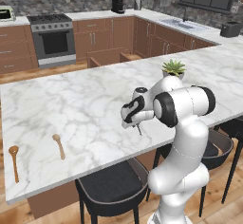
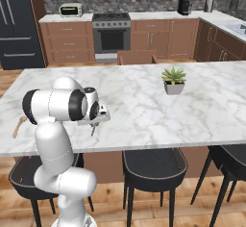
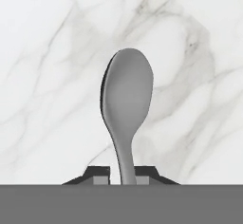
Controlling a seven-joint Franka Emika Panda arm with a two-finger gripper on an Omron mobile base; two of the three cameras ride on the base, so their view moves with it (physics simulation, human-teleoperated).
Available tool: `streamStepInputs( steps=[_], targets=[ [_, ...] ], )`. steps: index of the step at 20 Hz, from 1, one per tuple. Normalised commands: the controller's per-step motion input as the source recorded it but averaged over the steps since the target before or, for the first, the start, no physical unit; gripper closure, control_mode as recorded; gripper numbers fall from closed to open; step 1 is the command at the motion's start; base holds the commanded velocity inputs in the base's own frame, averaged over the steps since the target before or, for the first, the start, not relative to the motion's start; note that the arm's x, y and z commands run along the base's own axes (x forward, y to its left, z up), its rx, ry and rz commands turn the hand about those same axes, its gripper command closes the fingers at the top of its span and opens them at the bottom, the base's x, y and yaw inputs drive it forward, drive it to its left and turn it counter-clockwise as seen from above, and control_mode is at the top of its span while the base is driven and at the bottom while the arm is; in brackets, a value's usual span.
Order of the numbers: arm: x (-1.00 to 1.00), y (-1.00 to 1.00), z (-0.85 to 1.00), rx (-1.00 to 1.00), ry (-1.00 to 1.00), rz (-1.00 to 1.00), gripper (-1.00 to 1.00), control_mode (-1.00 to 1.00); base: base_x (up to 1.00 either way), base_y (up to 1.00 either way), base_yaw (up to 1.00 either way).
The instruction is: Pick up the metallic utensils from the counter and place them in the open drawer. Make sure not to pick up any wooden utensils.
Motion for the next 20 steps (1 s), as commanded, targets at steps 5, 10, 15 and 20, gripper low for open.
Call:
streamStepInputs(
  steps=[5,10,15,20],
  targets=[
    [0.00,0.00,0.00,0.00,0.00,0.00,1.00,-1.00,0.00,0.00,0.00],
    [0.00,0.00,0.00,0.00,0.00,0.00,1.00,-1.00,0.00,0.00,0.00],
    [-0.16,-0.13,0.60,0.00,0.00,0.00,1.00,-1.00,0.00,0.00,0.00],
    [-0.35,-0.12,1.00,0.00,0.00,0.00,1.00,-1.00,0.00,0.00,0.00]
  ],
)
